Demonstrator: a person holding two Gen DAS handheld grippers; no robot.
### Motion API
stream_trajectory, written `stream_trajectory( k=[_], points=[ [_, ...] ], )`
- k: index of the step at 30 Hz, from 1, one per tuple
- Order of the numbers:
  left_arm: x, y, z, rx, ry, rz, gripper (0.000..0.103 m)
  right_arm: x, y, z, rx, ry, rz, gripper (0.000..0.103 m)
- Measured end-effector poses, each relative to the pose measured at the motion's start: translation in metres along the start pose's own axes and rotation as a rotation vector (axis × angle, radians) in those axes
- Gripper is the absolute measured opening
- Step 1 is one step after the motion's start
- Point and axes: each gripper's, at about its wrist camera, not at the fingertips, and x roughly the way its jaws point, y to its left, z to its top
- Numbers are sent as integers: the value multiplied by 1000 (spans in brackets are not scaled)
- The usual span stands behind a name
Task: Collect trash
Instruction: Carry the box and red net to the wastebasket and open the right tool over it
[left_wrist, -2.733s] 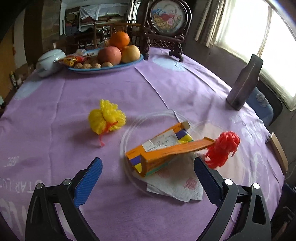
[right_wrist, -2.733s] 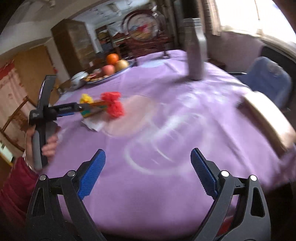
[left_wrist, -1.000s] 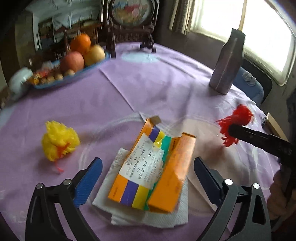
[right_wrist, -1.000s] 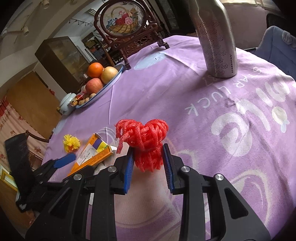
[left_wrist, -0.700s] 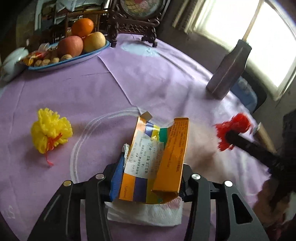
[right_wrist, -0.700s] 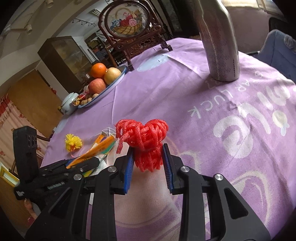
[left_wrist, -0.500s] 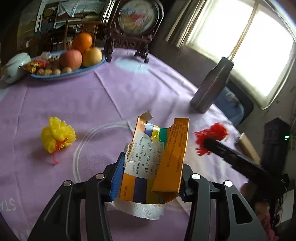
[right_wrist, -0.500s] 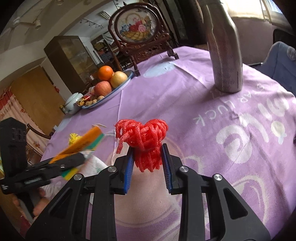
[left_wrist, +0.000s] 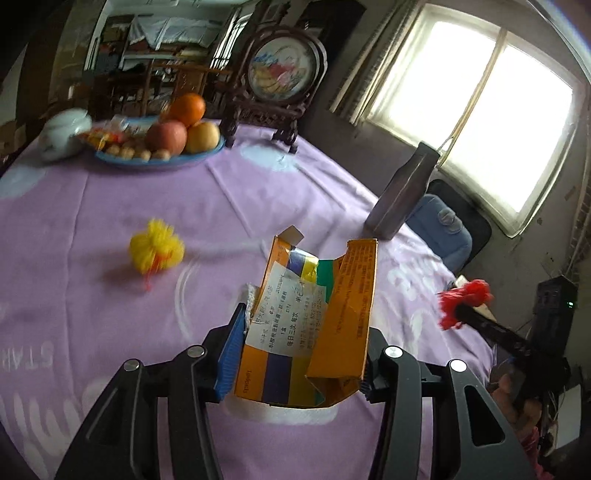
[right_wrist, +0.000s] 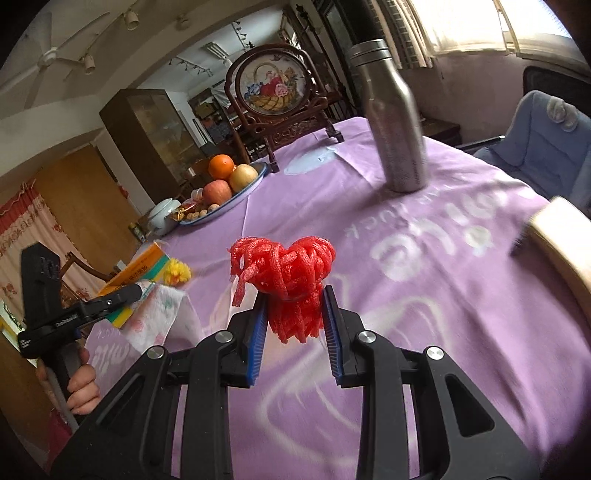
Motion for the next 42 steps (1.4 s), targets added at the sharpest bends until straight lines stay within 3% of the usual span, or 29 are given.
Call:
stream_trajectory(
  k=[2, 5, 13, 17, 20, 23, 25, 26, 29, 33, 37, 42],
  points=[
    [-8, 5, -12, -9, 6, 7, 52, -13, -3, -6, -7, -1, 7, 30],
    [-20, 12, -30, -31, -3, 38, 72, -33, -4, -16, -27, -10, 9, 30],
    [-14, 9, -39, -24, 38, 83, 73, -64, -5, -38, -46, -15, 18, 30],
    [2, -8, -37, 17, 43, 148, 98, -74, -10, -46, -43, -21, 13, 30],
    [20, -21, -36, 86, 76, 217, 97, -77, -17, -49, -27, -19, 15, 30],
    [40, -16, -37, 69, 152, 251, 94, -82, -22, -52, -19, -19, 17, 30],
    [45, -10, -41, 48, 198, 236, 61, -86, -25, -54, -17, -24, 13, 30],
    [45, -9, -43, 47, 210, 221, 54, -89, -27, -55, -16, -27, 11, 30],
    [29, -13, -46, 47, 170, 216, 52, -100, -34, -59, -6, -40, 6, 30],
    [-8, -32, -45, 52, 100, 127, 51, -124, -47, -67, 1, -61, -19, 30],
    [-36, -71, -46, 103, 43, 58, 51, -157, -65, -82, 12, -79, -64, 30],
    [-42, -120, -52, 167, 17, -5, 52, -198, -102, -109, 61, -87, -138, 30]
  ],
)
